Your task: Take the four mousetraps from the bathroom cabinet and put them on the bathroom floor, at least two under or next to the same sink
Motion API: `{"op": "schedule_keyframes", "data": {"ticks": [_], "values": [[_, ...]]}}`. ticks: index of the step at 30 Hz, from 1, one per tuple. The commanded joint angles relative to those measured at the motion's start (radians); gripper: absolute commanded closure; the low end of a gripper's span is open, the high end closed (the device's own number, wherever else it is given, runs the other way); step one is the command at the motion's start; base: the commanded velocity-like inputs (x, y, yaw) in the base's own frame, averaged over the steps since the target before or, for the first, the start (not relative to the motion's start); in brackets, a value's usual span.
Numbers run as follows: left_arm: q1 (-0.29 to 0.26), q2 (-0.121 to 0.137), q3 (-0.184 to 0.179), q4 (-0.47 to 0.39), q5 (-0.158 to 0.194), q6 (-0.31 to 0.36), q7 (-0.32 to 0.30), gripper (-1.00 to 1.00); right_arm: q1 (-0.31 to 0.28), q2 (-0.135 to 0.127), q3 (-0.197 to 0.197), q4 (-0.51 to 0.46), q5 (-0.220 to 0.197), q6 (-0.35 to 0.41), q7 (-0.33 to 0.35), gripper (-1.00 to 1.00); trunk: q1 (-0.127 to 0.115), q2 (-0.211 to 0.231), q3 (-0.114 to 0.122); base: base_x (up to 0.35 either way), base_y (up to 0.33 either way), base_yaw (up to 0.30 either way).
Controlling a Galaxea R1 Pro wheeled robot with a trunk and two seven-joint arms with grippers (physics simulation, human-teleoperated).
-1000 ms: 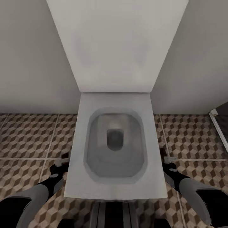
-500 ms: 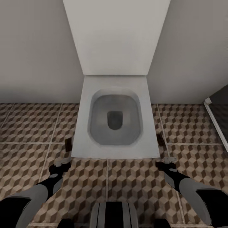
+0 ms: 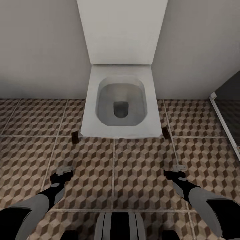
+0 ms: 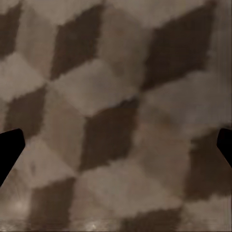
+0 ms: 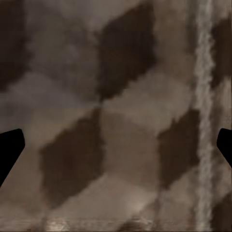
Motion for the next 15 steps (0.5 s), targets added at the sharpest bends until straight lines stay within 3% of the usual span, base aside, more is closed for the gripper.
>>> {"op": "schedule_keyframes", "data": {"ticks": [1, 9, 15], "values": [[0.0, 0.0, -0.009, 0.001, 0.009, -0.003, 0.002, -1.0, -0.001, 0.0, 0.008, 0.003, -0.009, -0.005, -0.001, -1.0, -0.001, 0.0, 0.0, -0.33, 0.0, 0.0], [0.0, 0.0, -0.009, 0.001, 0.009, -0.003, -0.002, -1.0, -0.001, 0.0, 0.008, 0.003, -0.009, -0.005, -0.001, -1.0, -0.001, 0.0, 0.0, -0.284, 0.0, 0.0], [0.0, 0.0, -0.009, 0.001, 0.008, -0.003, -0.006, -1.0, -0.001, 0.0, 0.008, 0.003, -0.009, -0.005, -0.001, -1.0, -0.001, 0.0, 0.0, -0.104, 0.0, 0.0]]}}
